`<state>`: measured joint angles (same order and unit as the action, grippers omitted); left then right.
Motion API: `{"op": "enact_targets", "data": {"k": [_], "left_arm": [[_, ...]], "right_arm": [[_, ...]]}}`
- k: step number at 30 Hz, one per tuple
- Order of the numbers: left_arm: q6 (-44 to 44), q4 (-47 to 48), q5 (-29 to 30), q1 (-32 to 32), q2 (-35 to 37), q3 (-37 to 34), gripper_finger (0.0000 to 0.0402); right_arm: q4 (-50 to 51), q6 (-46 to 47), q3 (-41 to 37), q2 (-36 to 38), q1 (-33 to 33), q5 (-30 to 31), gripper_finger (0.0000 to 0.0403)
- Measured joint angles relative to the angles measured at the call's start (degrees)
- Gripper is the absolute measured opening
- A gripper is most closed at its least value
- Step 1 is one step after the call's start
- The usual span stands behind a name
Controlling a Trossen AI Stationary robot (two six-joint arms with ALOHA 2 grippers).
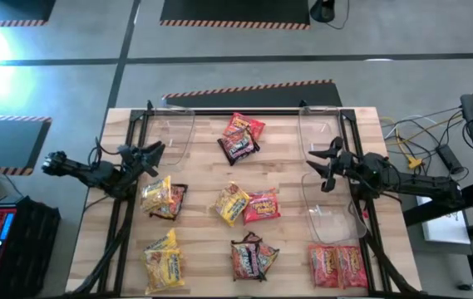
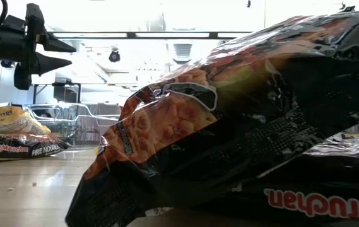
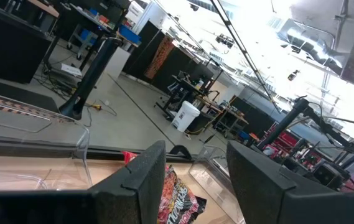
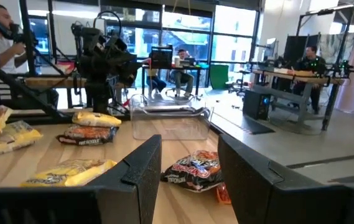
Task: Sort Maruchan noodles
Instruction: Put the black noodle pack into the top right transparent bin
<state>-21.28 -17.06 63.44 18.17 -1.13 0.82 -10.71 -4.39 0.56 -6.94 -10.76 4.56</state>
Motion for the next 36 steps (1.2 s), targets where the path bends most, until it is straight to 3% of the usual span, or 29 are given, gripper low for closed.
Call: {"op": "enact_targets", "data": {"k": [18, 32, 36], "left_arm": [[-0.20, -0.01, 0.40, -0.01, 0.01, 0.01, 0.0154], [-2.19, -0.04, 0.30, -0.02, -0.02, 0.01, 0.0154], [-2.10, -0.04, -3.49, -0.01, -0.02, -0.01, 0.0154]], "right_arm": [[0.52, 22.00, 0.00, 0.02, 0.00, 0.02, 0.0148], [-0.92, 24.08, 0.05, -0.06, 0.02, -0.01, 0.0148], [-0.30, 26.55, 0.86, -0.69, 0.02, -0.02, 0.0148]]}}
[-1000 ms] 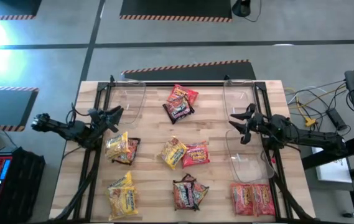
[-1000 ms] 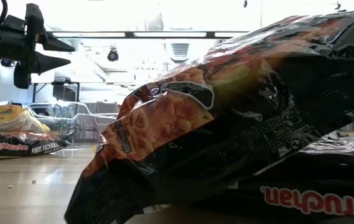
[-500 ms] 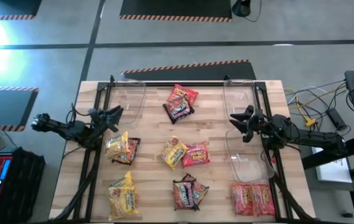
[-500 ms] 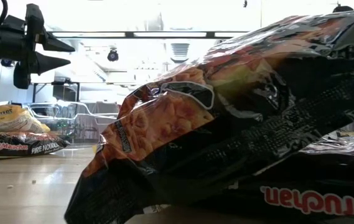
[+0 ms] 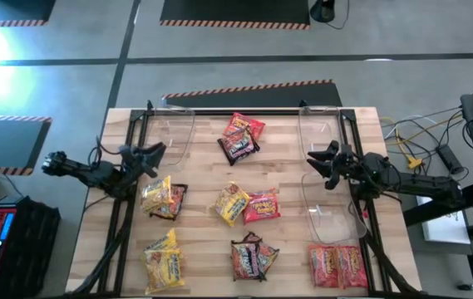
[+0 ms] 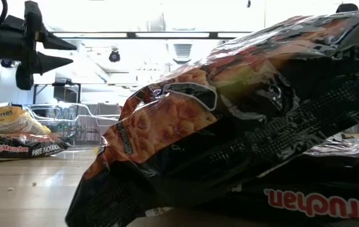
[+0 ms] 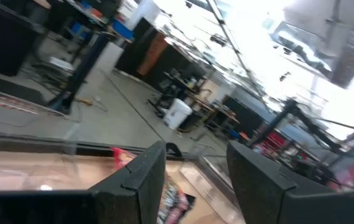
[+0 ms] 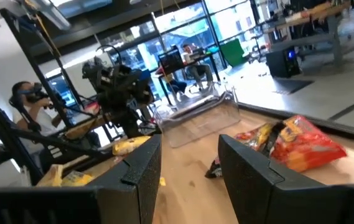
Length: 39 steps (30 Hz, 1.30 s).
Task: Sort Maruchan noodles
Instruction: Put the black noodle pack into the top right transparent bin
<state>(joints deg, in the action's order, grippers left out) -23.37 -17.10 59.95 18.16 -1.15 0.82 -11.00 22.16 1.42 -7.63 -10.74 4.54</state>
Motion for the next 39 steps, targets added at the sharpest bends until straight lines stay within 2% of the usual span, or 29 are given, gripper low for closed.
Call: {"op": "enact_targets", "data": {"k": [7, 19, 25, 29, 35, 39], "left_arm": [[0.30, 0.45, -6.46, 0.01, -0.36, 0.02, 0.0154], [-2.54, 0.51, -7.52, 0.01, -4.82, 0.00, 0.0154], [-3.07, -0.78, -7.59, 0.01, -7.09, 0.12, 0.0154], [-0.33, -0.81, -7.61, -0.01, -9.08, 1.82, 0.0154], [4.37, 0.26, -7.57, -0.01, -13.14, 5.38, 0.0154], [4.64, 1.25, -7.48, -0.01, -16.30, 6.29, 0.0154]], "right_arm": [[0.46, 4.68, 2.03, -3.98, -0.02, -0.02, 0.0148], [2.99, 8.32, 8.57, -15.63, -0.02, -0.22, 0.0148], [4.76, 14.51, 13.11, -20.90, -0.01, -0.65, 0.0148], [7.01, 15.51, 16.78, -24.57, -0.02, -1.41, 0.0148], [15.45, 14.12, 23.62, -30.35, -0.02, -1.93, 0.0148], [16.23, 14.01, 26.03, -33.02, -0.02, -1.70, 0.0148]]}}
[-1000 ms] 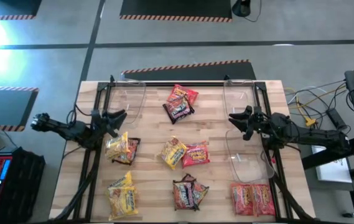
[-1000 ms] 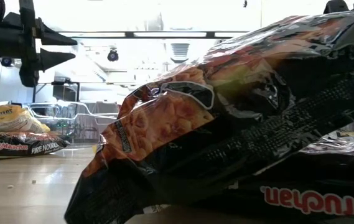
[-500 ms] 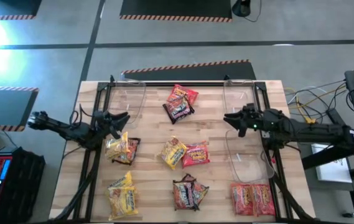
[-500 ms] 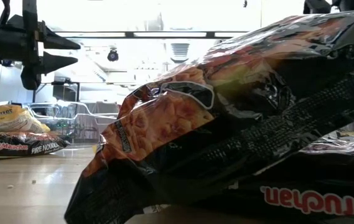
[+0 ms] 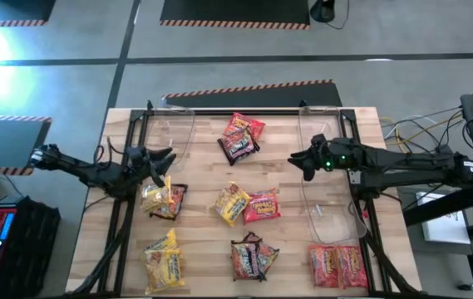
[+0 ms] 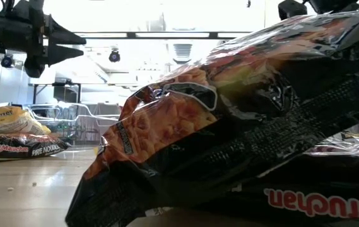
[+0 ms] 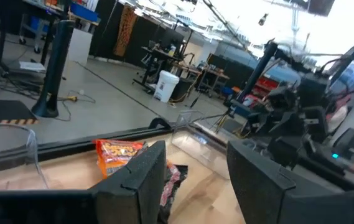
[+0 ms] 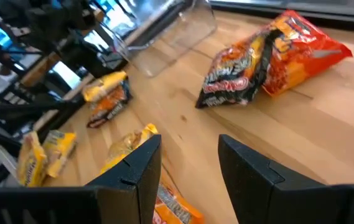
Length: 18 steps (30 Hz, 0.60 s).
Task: Sort Maruchan noodles
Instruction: Put the black noodle pack into the top right transparent bin
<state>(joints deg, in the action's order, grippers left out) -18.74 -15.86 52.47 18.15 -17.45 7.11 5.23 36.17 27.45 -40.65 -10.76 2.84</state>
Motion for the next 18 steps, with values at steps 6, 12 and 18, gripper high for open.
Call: {"op": "enact_targets", "data": {"k": [6, 12, 18], "left_arm": [[-3.20, -0.97, 0.01, 0.01, -6.22, -0.20, 0.0154], [-2.53, -5.65, 0.02, -0.47, -11.35, -0.20, 0.0154], [-4.14, -5.64, 0.00, -0.52, -15.31, -0.20, 0.0154]], "right_arm": [[0.00, 4.23, 1.42, -3.32, -0.35, -0.18, 0.0148], [0.01, 5.85, 4.52, -7.30, -0.70, -1.84, 0.0148], [0.01, 5.25, 7.74, -11.55, -1.18, -1.90, 0.0148]]}}
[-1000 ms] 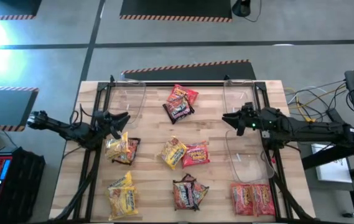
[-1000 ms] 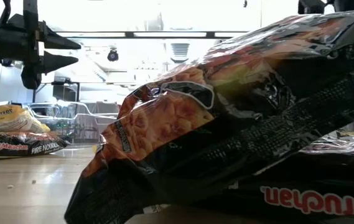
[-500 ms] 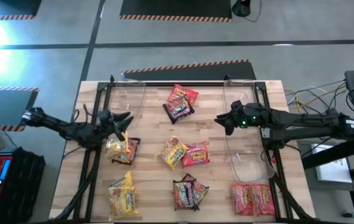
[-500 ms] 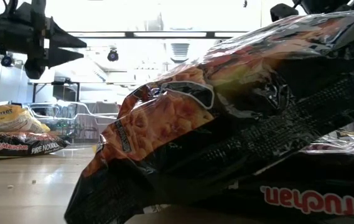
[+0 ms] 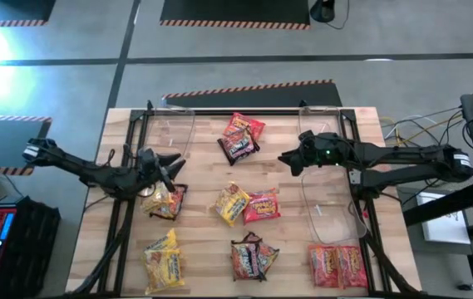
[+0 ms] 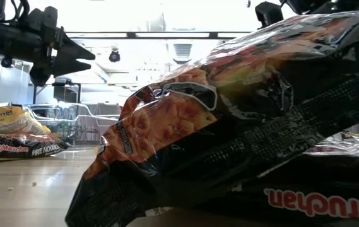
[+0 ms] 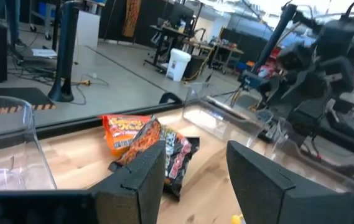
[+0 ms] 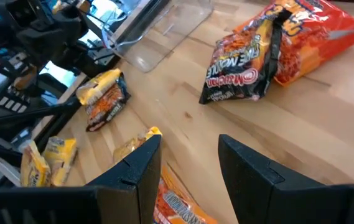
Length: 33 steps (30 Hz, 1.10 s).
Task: Sort Maruchan noodles
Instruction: Put the black noodle pack into the top right transparent bin
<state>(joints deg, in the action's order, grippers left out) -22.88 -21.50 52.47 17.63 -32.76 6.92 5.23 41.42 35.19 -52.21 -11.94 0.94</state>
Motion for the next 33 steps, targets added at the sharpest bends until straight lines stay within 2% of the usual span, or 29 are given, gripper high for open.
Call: {"op": "enact_targets", "data": {"k": [4, 11, 20, 28, 33], "left_arm": [[0.10, 0.34, 0.01, -0.02, -2.79, 1.15, 0.0154], [3.34, 5.05, 0.02, -0.27, -8.40, 7.37, 0.0154], [1.37, 7.49, 1.57, -2.84, -16.87, 9.35, 0.0145], [2.93, 0.81, 1.57, -5.64, -23.55, 9.35, 0.0126], [3.36, -2.65, 1.59, -7.26, -27.54, 9.35, 0.0123]], "right_arm": [[0.17, -0.03, 1.09, -2.96, -1.09, -0.32, 0.0148], [0.04, -1.27, 2.17, -6.74, -3.91, -6.97, 0.0148], [0.06, -5.36, 4.88, -11.10, -6.42, -7.19, 0.0148], [0.97, -8.51, 8.33, -15.81, -9.00, -7.61, 0.0148], [1.03, -8.42, 9.87, -18.25, -11.01, -11.94, 0.0148]]}}
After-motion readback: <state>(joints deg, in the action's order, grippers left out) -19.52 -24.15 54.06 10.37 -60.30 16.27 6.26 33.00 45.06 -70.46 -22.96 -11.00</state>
